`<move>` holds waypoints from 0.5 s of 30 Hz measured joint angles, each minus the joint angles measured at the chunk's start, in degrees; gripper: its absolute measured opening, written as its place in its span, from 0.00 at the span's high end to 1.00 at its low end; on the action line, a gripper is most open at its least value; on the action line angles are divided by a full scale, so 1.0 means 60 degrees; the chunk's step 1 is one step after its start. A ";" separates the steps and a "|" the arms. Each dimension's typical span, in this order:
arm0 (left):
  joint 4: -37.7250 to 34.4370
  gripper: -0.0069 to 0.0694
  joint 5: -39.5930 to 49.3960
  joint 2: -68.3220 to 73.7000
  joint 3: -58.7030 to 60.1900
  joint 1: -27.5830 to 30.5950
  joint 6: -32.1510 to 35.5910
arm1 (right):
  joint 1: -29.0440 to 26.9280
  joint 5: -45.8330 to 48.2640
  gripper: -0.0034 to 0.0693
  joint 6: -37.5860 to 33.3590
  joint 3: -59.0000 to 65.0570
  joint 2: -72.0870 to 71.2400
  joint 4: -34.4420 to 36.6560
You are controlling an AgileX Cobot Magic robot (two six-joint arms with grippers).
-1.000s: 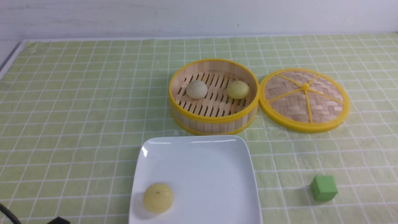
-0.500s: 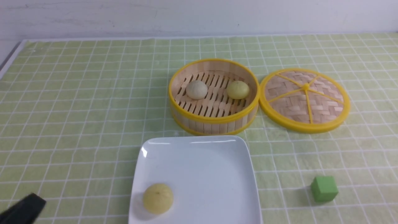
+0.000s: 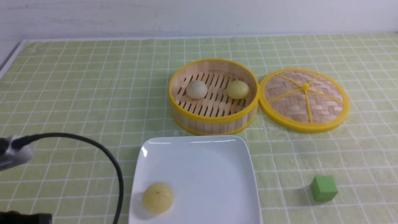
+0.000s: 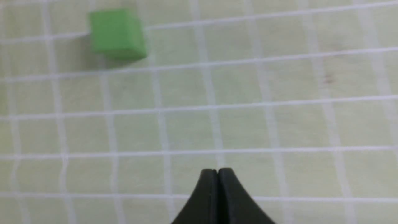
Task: Put the steamed buns into the plate on the green tablecloth.
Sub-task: 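Reach toward a bun in the bamboo steamer with the right gripper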
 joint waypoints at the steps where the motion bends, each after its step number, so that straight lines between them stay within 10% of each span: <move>1: -0.0065 0.91 -0.0159 0.0384 -0.0086 0.0000 0.0200 | 0.0000 -0.0088 0.97 -0.1091 -0.0004 0.0679 0.1145; 6: -0.0169 0.91 -0.0703 0.1284 -0.0145 0.0000 0.0298 | 0.0000 0.0189 0.96 -0.5262 -0.0068 0.3058 0.5126; 15: -0.0211 0.87 -0.1218 0.1538 -0.0152 0.0000 0.0448 | 0.1799 0.0415 0.95 -0.5907 -0.2395 0.6059 0.5583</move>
